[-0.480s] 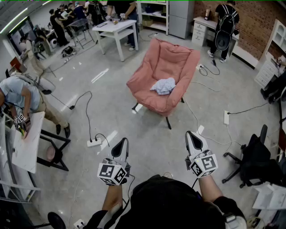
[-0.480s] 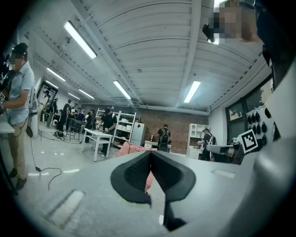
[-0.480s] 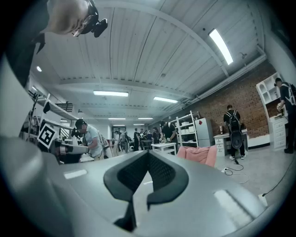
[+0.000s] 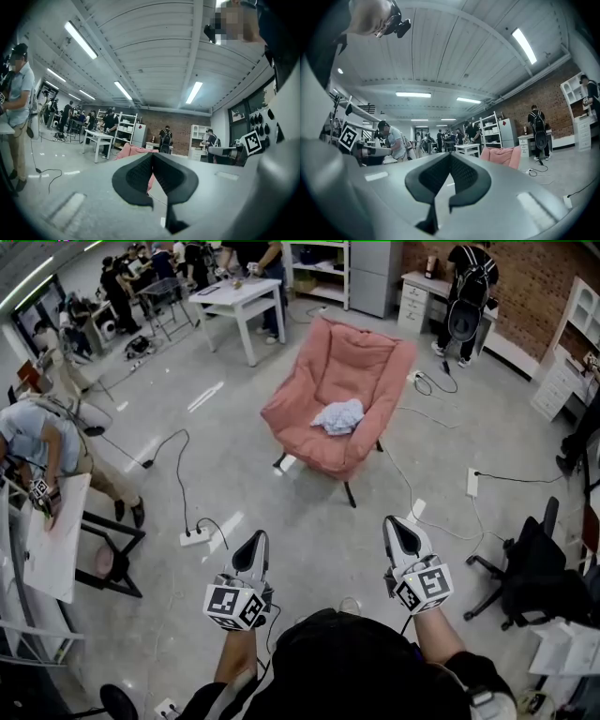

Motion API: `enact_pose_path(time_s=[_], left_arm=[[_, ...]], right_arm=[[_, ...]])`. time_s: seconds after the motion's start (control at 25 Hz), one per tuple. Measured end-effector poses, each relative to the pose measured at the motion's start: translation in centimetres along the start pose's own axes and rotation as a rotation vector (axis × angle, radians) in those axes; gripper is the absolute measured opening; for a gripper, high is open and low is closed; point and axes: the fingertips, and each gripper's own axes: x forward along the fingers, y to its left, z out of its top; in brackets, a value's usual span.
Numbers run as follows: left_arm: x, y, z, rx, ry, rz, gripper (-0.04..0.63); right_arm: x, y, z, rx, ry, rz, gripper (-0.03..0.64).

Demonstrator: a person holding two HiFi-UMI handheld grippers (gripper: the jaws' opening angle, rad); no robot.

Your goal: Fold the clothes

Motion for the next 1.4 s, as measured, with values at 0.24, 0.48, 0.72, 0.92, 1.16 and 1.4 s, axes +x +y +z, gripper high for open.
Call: enact_pose_path(time_s=[0.24,0.48,0.72,0.92,1.16,1.4], left_arm=[[0.4,-1.1,-0.2,-0.011,-0.003,-0.022,0.005],[0.5,-2.3,-0.3,-0.002,-0.013,-0.032,0.197],[1.7,-2.2,1.1,0.042,-0.047,0.033,0.448],[3.1,-2.9,0.8,0.024,-0.047,0.054,0.448],[6.2,-5.4,-0.7,0.060,-0.018,0.044,0.448],[9.0,-8.0,-1.4,0.069,-0.018,0.051,0.448]], right_arm=[[-0.2,-0.8,-0.2,0.026,-0.018,0.012,0.005],[-0.6,0.2,0.2,0.016,-0.052,0.052,0.230],[-0.3,-0.8,1.4,-0.021,-0.079,0.028,0.457],[-0.9,-3.7,1.5,-0.022,-0.079,0.007,0.456],[-2.0,-8.8,1.3,-0.012,-0.074,-0.015,0.454],[-2.6,-13.0,0.8,-0.007,-0.054,-0.004,0.453]])
